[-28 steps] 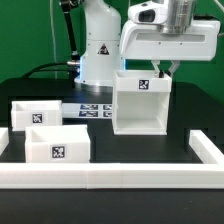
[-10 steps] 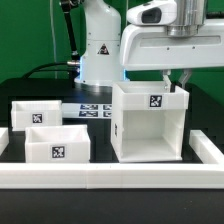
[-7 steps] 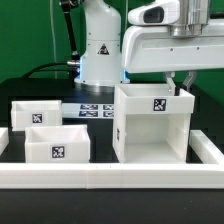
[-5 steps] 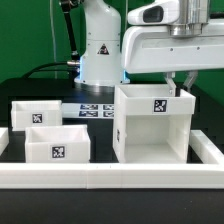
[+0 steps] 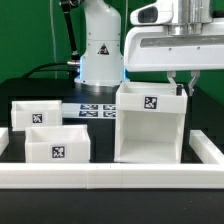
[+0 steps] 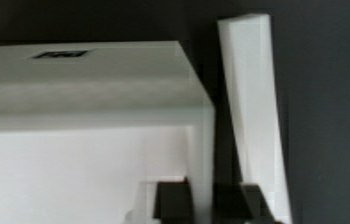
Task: Assemble drawer
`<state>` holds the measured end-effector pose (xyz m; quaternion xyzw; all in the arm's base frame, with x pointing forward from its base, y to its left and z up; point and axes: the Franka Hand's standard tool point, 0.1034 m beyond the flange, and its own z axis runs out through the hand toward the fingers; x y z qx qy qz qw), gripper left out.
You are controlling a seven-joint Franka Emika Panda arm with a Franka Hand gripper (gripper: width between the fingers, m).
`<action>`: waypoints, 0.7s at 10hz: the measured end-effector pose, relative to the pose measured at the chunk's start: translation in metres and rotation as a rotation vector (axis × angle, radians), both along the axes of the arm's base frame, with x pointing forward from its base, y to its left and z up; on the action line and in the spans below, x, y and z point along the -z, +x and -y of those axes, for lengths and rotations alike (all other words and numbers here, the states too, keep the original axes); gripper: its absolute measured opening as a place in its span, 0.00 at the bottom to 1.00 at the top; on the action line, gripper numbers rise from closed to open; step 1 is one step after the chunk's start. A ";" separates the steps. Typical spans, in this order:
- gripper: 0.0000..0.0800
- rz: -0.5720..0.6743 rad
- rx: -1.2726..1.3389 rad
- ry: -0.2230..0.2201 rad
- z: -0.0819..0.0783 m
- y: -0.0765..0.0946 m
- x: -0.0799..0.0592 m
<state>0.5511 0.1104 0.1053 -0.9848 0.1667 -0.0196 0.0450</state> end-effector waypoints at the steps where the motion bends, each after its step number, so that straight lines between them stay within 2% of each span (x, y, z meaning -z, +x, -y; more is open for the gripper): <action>1: 0.05 0.005 0.040 0.005 0.002 0.009 -0.001; 3: 0.05 0.009 0.150 0.015 0.008 0.018 0.000; 7: 0.05 -0.005 0.333 0.040 0.004 0.019 -0.002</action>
Offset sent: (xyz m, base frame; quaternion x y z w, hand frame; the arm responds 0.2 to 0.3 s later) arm 0.0077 -0.0144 -0.0038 -0.0131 0.0115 0.1214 0.9924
